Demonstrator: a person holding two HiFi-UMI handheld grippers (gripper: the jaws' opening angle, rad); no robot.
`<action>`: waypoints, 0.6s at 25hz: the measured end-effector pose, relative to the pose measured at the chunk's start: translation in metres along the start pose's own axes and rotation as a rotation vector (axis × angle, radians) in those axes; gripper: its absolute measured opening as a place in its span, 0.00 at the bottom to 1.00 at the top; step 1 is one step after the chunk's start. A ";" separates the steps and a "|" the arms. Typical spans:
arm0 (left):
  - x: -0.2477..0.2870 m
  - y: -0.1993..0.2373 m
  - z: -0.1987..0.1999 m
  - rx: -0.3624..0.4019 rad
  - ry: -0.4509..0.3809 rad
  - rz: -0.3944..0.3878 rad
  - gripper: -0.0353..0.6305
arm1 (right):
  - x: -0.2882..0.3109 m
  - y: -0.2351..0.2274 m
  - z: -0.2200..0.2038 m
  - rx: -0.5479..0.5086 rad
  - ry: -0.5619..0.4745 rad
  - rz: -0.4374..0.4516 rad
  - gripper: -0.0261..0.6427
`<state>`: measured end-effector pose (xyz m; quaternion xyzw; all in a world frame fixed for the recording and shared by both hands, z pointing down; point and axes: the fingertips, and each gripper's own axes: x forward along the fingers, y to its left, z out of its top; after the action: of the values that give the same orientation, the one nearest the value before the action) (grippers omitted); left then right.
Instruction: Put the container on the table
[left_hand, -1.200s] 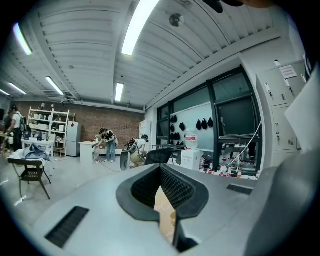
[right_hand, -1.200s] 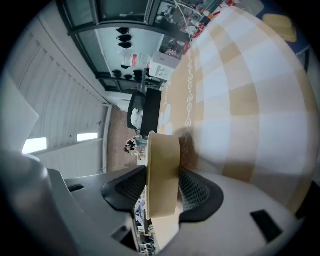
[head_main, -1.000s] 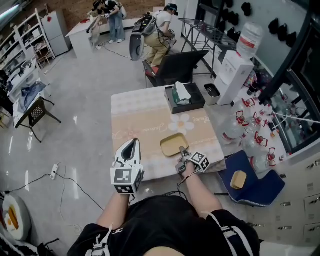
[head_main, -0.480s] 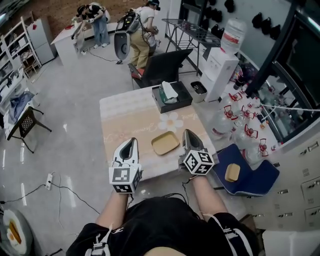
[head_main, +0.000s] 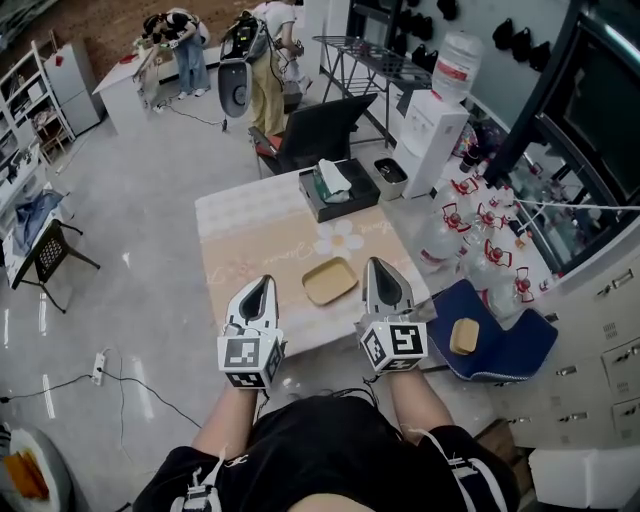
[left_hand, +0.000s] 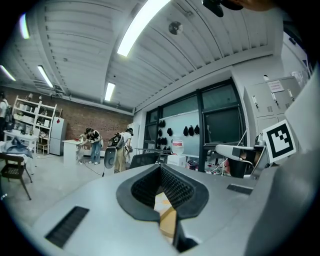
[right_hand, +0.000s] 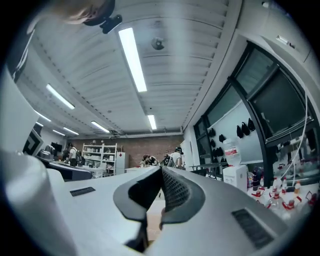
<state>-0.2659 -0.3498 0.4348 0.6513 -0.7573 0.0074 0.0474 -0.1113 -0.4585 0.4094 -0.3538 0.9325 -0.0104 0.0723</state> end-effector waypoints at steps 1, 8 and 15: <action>0.000 0.000 -0.001 -0.001 0.002 -0.006 0.07 | 0.000 0.002 -0.003 -0.010 0.006 -0.002 0.06; -0.004 0.003 0.000 0.002 -0.008 -0.010 0.07 | 0.000 0.015 -0.010 -0.037 0.030 0.005 0.06; -0.004 0.009 0.008 0.005 -0.021 -0.013 0.07 | 0.005 0.015 -0.017 0.008 0.046 -0.007 0.06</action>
<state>-0.2748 -0.3453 0.4266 0.6563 -0.7535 0.0021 0.0381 -0.1277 -0.4511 0.4243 -0.3563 0.9327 -0.0224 0.0519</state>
